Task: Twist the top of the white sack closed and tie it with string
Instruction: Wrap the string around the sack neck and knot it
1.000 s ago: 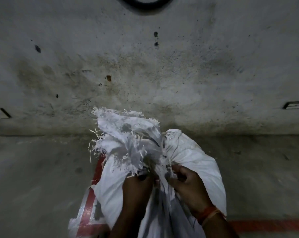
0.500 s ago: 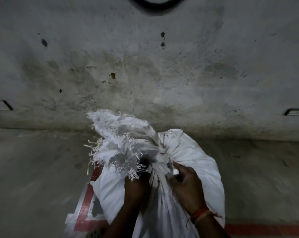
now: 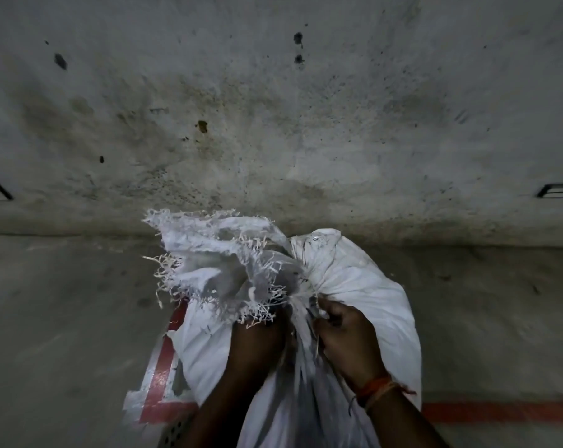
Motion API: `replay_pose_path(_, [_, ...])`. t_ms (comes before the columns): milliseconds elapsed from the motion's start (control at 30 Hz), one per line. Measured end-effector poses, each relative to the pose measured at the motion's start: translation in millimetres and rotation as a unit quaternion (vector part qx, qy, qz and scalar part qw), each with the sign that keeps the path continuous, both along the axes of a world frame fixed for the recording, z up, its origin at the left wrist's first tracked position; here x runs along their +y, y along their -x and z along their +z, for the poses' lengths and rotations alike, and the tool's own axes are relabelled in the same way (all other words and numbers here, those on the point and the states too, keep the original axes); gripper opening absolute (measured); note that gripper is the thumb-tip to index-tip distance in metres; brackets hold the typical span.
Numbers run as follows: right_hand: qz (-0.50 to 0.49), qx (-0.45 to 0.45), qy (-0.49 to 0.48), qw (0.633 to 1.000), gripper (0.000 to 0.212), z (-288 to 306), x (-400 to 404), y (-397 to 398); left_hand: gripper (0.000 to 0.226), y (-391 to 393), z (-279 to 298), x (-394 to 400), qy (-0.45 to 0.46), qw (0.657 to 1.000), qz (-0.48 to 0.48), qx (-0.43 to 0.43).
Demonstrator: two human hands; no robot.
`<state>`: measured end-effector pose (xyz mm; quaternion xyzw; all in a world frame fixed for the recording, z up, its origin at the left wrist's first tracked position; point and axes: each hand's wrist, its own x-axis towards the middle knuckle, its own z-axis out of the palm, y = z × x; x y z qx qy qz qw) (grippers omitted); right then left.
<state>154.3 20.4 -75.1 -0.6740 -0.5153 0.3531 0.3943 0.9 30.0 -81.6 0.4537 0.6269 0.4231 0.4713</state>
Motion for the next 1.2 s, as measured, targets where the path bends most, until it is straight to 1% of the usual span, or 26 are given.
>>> replay_pose_path(67, [0.0,0.017,-0.011,1.0,0.034,3,-1,0,0.015,-7,5,-4,0.058,0.987,-0.019,-0.147])
replay_pose_path(100, [0.001,0.034,-0.016,0.999,0.03,5,-1,0,0.014,-12,6,-7,0.075,0.979,-0.028,-0.19])
replay_pose_path(133, [0.003,0.055,-0.018,0.998,0.026,7,-2,0,0.011,-14,1,-7,0.089,0.974,-0.029,-0.206])
replay_pose_path(200, [0.011,0.097,-0.006,0.995,0.025,8,-3,-1,0.011,-14,-4,-8,0.093,0.975,-0.032,-0.198])
replay_pose_path(267, [0.026,0.137,0.018,0.99,0.029,9,-5,-4,0.013,-14,-9,-6,0.071,0.98,-0.036,-0.18])
replay_pose_path(333, [0.042,0.164,0.042,0.985,0.03,8,-6,-9,0.014,-16,-10,-6,0.051,0.98,-0.052,-0.183])
replay_pose_path(433, [0.051,0.18,0.056,0.981,0.031,7,-6,-16,0.028,-15,-15,-1,0.008,0.972,-0.077,-0.223])
replay_pose_path(500, [0.058,0.192,0.062,0.978,0.031,8,-8,-18,0.032,-15,-18,0,-0.003,0.973,-0.099,-0.208])
replay_pose_path(533, [0.061,0.202,0.064,0.975,0.031,10,-8,-19,0.031,-16,-18,1,-0.004,0.976,-0.09,-0.198])
replay_pose_path(633, [0.07,0.251,0.071,0.963,0.032,17,-11,-21,0.021,-16,-21,5,-0.028,0.983,-0.023,-0.182])
replay_pose_path(700, [0.071,0.298,0.086,0.948,0.031,20,-12,-21,0.018,-15,-26,9,-0.052,0.978,0.026,-0.203])
replay_pose_path(767, [0.073,0.318,0.096,0.94,0.031,22,-13,-20,0.02,-15,-27,9,-0.056,0.969,0.069,-0.231])
replay_pose_path(867, [0.064,0.322,0.103,0.939,0.031,23,-13,-18,0.024,-17,-29,7,-0.077,0.967,0.073,-0.233])
replay_pose_path(967, [0.056,0.32,0.103,0.94,0.031,23,-12,-17,0.033,-16,-34,5,-0.093,0.973,0.054,-0.203])
replay_pose_path(1067, [0.051,0.322,0.1,0.94,0.031,23,-12,-15,0.031,-12,-39,5,-0.112,0.984,0.046,-0.129])
replay_pose_path(1133, [0.049,0.321,0.099,0.941,0.031,23,-12,-14,0.028,-12,-43,5,-0.124,0.985,0.053,-0.108])
replay_pose_path(1200, [0.051,0.326,0.096,0.939,0.032,24,-12,-14,0.019,-14,-44,6,-0.133,0.986,0.057,-0.086])
